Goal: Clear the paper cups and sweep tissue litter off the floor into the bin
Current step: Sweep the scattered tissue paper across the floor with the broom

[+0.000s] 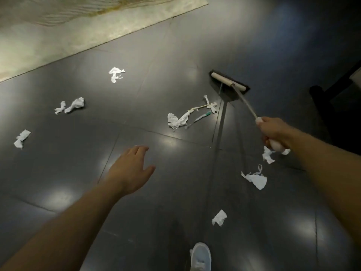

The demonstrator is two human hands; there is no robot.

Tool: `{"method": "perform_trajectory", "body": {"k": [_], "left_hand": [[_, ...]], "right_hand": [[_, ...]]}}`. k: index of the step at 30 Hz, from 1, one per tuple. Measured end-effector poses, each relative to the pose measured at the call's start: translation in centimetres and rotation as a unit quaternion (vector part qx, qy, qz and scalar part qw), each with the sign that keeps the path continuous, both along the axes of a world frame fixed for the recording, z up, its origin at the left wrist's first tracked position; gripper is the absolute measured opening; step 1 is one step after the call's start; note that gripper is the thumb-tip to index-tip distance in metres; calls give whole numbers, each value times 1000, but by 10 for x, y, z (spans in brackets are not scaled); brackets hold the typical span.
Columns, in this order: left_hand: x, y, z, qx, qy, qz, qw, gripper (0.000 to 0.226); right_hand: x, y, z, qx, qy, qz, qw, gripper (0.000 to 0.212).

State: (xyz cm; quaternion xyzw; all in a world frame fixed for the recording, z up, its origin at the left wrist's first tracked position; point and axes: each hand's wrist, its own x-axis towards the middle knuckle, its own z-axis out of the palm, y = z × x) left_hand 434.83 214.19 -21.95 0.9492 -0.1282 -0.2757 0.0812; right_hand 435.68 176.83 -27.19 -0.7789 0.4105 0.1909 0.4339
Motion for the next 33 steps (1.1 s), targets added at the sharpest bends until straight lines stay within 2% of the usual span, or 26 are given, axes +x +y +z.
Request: {"method": "perform_trajectory", "body": {"k": [5, 10, 12, 18, 22, 28, 33], "left_hand": [[-9, 15, -4, 31, 33, -4, 999, 67], [-32, 24, 12, 7, 15, 4, 1000, 67], [-48, 32, 17, -2, -3, -6, 1000, 67], [-121, 67, 25, -13, -21, -30, 999, 66], [-185, 93, 30, -11, -26, -56, 998, 65], [-263, 102, 35, 18, 8, -68, 997, 65], [-294, 67, 43, -17, 14, -100, 995, 66]], "right_hand": [[-22, 36, -9, 34, 65, 79, 994, 48], [-78, 83, -11, -34, 109, 170, 979, 74], [-107, 105, -10, -37, 122, 172, 977, 79], [-221, 164, -5, -60, 157, 198, 966, 85], [-311, 201, 13, -49, 157, 207, 964, 78], [-439, 229, 29, -43, 182, 184, 965, 78], [-487, 214, 46, -14, 89, 127, 988, 72]]}}
